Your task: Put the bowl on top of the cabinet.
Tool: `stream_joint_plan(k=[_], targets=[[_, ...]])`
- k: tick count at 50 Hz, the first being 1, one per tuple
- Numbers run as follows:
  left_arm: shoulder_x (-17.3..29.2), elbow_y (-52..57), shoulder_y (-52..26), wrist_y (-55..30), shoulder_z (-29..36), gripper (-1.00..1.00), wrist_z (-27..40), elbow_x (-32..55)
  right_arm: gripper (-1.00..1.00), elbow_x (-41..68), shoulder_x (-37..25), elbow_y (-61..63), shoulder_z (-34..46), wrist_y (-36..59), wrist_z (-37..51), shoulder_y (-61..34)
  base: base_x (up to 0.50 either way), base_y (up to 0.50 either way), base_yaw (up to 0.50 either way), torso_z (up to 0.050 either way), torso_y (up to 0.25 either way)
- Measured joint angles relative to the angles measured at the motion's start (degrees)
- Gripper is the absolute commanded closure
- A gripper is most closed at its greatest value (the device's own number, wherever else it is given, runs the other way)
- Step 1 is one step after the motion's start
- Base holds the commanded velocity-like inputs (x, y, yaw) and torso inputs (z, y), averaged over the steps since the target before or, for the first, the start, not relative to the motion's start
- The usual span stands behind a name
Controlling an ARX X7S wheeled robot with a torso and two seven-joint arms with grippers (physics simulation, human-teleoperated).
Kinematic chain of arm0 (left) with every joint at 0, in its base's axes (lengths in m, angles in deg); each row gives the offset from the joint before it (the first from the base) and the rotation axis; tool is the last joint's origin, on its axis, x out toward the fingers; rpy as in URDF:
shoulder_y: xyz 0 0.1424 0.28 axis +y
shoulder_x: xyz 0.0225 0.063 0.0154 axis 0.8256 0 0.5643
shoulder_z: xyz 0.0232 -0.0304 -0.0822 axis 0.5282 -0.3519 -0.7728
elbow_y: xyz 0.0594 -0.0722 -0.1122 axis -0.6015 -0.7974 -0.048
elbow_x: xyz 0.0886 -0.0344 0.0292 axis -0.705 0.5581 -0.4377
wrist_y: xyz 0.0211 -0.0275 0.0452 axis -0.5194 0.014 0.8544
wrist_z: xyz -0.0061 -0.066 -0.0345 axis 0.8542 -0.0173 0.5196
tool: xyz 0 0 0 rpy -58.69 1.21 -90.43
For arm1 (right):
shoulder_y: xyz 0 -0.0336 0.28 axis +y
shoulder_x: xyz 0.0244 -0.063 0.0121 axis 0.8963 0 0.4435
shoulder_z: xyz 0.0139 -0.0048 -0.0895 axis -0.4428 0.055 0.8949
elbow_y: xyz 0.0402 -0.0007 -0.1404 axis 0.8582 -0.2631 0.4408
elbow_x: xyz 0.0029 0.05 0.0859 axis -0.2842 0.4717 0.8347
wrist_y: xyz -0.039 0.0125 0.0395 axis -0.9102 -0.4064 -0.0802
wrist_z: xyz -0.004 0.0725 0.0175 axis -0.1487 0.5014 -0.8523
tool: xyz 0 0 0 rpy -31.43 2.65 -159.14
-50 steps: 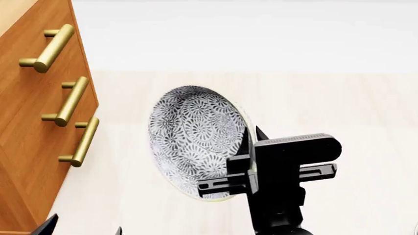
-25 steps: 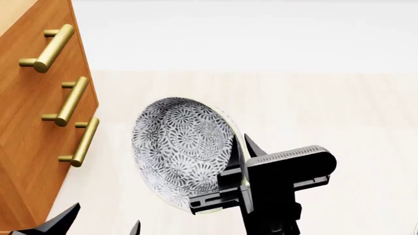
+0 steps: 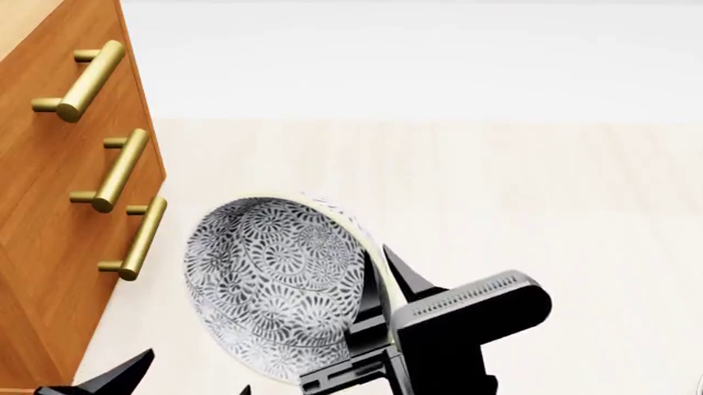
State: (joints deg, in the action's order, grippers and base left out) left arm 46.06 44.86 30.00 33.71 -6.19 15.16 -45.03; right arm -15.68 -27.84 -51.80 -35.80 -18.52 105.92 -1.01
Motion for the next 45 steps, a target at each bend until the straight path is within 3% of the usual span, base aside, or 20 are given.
stream_joint_plan(k=[13,45], targets=[[0.2,0.09,-0.73,-0.71,0.13,-1.0,0.81,-0.53,1.0,-0.46,-0.64,0.26,0.22,-1.02,-0.38,0.79,0.0,0.0,0.0,0.0,0.001],[-0.41,-1.63,-10.77,-8.99,-1.43,-1.0,3.6,1.09,1.0,-1.6,-1.53,1.79,1.02,-2.47,-0.31,2.44,0.0,0.0,0.0,0.0,0.0]])
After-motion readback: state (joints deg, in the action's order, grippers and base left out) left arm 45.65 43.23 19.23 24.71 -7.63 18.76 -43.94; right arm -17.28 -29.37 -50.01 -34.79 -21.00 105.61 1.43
